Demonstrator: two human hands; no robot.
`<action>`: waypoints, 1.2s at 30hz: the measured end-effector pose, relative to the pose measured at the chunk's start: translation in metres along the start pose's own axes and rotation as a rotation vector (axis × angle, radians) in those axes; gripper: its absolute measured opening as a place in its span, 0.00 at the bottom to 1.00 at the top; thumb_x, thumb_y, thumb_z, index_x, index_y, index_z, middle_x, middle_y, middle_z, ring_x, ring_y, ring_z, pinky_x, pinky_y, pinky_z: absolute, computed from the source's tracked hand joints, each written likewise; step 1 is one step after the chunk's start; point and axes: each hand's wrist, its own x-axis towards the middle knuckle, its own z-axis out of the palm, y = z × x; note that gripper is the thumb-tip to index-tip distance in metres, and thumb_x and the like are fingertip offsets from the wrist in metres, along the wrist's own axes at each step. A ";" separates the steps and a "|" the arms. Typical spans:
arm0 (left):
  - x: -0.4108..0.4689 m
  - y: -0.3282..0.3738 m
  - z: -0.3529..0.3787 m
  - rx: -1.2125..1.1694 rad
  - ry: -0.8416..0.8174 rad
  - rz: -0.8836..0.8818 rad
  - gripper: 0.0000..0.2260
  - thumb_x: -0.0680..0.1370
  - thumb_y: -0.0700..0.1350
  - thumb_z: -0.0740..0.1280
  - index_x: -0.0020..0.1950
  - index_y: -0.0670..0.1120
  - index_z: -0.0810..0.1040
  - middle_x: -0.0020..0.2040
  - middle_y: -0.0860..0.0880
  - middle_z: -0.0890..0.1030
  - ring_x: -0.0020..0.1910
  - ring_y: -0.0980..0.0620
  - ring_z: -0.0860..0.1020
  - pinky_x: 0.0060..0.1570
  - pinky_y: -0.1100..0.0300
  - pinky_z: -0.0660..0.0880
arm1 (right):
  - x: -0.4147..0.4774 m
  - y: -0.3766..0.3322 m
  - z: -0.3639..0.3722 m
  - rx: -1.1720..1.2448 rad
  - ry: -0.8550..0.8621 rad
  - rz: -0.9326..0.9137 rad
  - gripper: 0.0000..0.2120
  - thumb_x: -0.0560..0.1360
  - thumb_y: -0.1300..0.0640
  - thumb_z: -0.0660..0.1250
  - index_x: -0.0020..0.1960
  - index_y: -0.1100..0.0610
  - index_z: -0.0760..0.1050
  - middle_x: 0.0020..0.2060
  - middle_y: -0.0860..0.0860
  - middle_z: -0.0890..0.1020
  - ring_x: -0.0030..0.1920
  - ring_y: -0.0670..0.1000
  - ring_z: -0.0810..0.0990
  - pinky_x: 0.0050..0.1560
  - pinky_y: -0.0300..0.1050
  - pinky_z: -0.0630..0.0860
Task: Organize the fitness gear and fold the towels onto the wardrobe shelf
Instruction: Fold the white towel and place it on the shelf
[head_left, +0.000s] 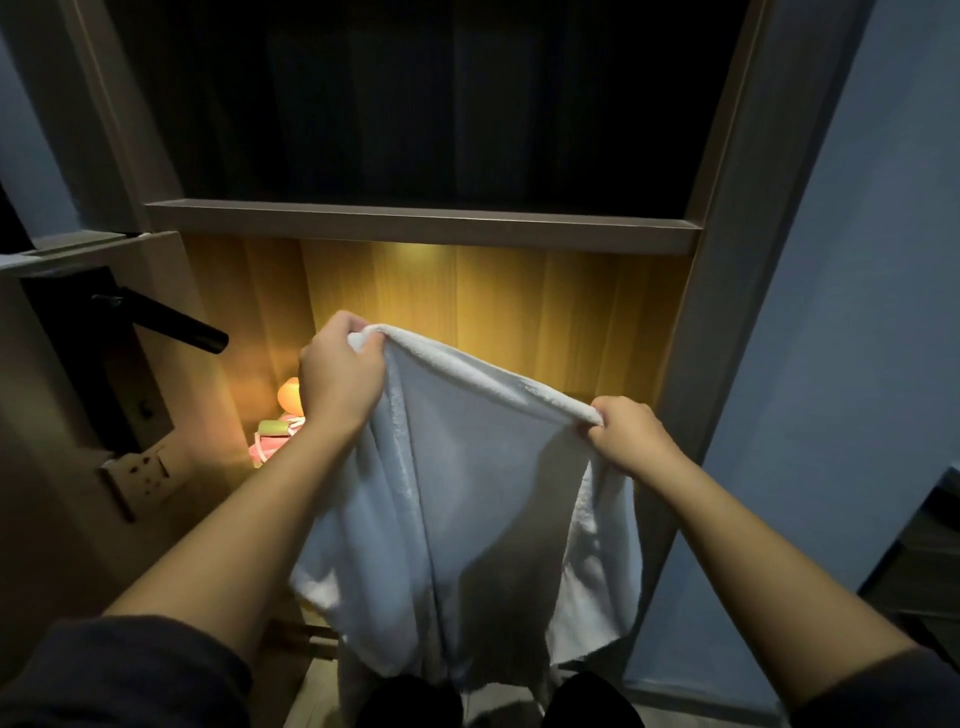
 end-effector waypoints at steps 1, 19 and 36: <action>0.001 0.000 0.001 0.024 -0.044 0.001 0.05 0.79 0.46 0.65 0.50 0.46 0.78 0.46 0.49 0.79 0.47 0.49 0.75 0.38 0.61 0.71 | -0.001 -0.003 0.001 0.044 0.027 -0.039 0.11 0.77 0.62 0.59 0.37 0.52 0.72 0.37 0.52 0.78 0.40 0.54 0.76 0.34 0.45 0.68; -0.050 0.017 0.043 0.070 -0.618 0.291 0.09 0.78 0.50 0.67 0.38 0.53 0.75 0.35 0.54 0.78 0.39 0.54 0.75 0.34 0.59 0.67 | -0.028 -0.063 -0.024 0.119 0.040 -0.428 0.05 0.77 0.51 0.68 0.46 0.52 0.75 0.38 0.48 0.78 0.39 0.49 0.76 0.38 0.46 0.75; -0.023 -0.003 0.023 0.093 -0.254 0.190 0.09 0.80 0.46 0.64 0.50 0.44 0.82 0.45 0.46 0.83 0.47 0.44 0.77 0.45 0.53 0.72 | -0.021 0.008 -0.025 0.121 -0.030 -0.288 0.03 0.79 0.52 0.66 0.52 0.46 0.76 0.48 0.47 0.81 0.44 0.47 0.79 0.38 0.33 0.75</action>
